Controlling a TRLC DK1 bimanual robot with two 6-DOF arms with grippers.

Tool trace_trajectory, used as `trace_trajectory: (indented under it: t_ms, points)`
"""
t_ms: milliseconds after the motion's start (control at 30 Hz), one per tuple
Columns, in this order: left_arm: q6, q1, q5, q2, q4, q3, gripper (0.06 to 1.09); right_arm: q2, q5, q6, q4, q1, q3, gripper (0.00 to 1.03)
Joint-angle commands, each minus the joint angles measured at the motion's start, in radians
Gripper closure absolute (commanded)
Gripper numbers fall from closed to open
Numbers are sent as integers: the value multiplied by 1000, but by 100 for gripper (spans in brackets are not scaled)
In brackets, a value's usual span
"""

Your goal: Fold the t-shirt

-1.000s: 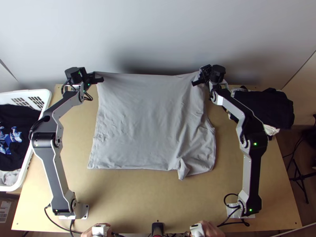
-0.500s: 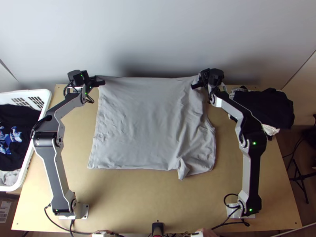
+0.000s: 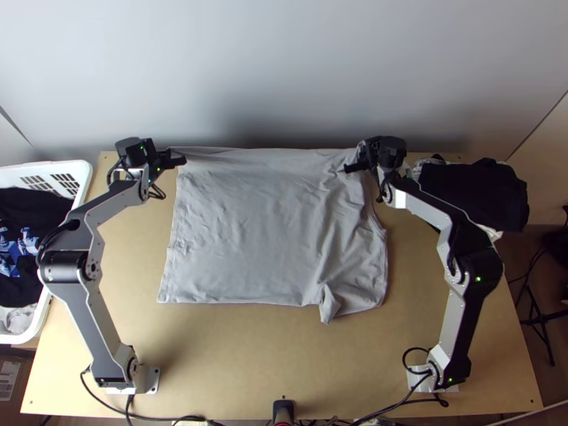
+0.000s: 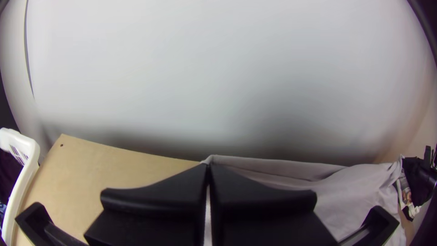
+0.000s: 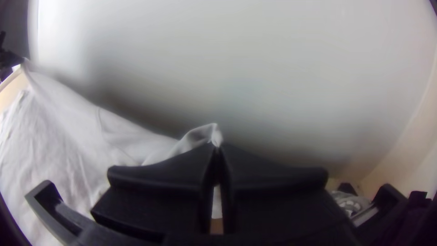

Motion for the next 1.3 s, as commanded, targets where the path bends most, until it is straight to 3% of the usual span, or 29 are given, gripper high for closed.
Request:
trace_trajectory:
  t_ms: [0,467,1267]
  points:
    - [-6,-7,7,-91,23,-156,105,-87,-1,39,4,6,-139,100]
    - [-30,-6,12,-278,31,-354,105,-372,-1,81,8,44,-439,100]
    - [-34,-30,21,-565,28,-717,105,-595,-1,122,8,68,-721,100]
